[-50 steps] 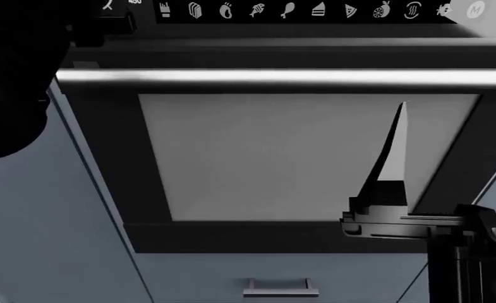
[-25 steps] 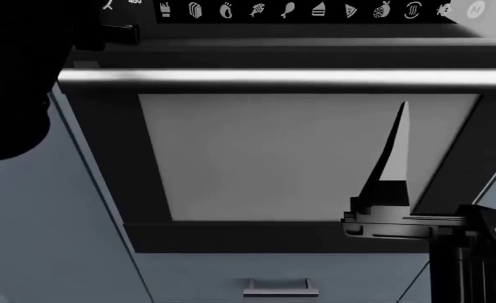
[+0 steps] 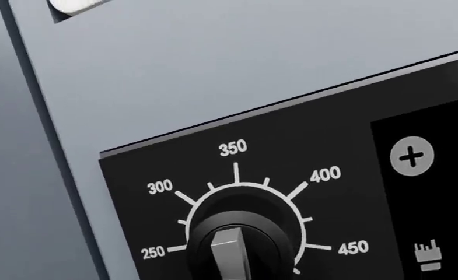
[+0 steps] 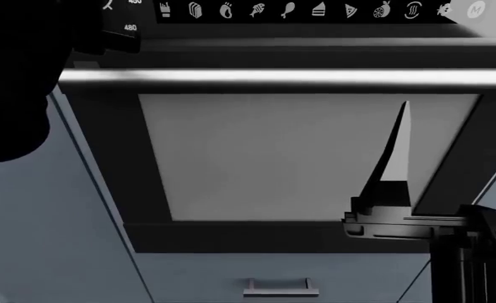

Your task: Preheat the oven by turning the temperature knob.

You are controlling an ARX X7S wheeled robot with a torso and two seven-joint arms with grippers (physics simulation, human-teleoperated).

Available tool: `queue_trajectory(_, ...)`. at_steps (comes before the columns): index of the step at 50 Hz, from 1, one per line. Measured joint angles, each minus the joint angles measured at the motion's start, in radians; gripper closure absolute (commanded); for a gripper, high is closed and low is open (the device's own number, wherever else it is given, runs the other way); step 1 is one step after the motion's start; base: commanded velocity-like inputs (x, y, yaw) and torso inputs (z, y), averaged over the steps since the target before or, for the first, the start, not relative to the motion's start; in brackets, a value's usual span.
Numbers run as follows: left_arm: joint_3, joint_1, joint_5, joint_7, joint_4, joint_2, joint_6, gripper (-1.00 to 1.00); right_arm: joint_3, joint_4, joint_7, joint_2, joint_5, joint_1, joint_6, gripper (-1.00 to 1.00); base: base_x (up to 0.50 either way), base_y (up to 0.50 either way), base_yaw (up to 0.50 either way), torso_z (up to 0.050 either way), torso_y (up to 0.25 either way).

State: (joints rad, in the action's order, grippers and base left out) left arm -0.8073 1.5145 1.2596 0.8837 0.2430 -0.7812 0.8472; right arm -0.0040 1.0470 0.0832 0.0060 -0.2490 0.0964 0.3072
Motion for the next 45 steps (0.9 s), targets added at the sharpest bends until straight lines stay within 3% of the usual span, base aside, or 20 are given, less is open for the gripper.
queue_trajectory(45, -0.132, 0.085, -0.152, -0.053, 0.040, 0.000, 0.143, 1.00, 0.003, 0.000, 0.000, -0.001, 0.004, -0.001, -0.003, -1.00, 0.00, 0.00, 0.00, 0.000, 0.001)
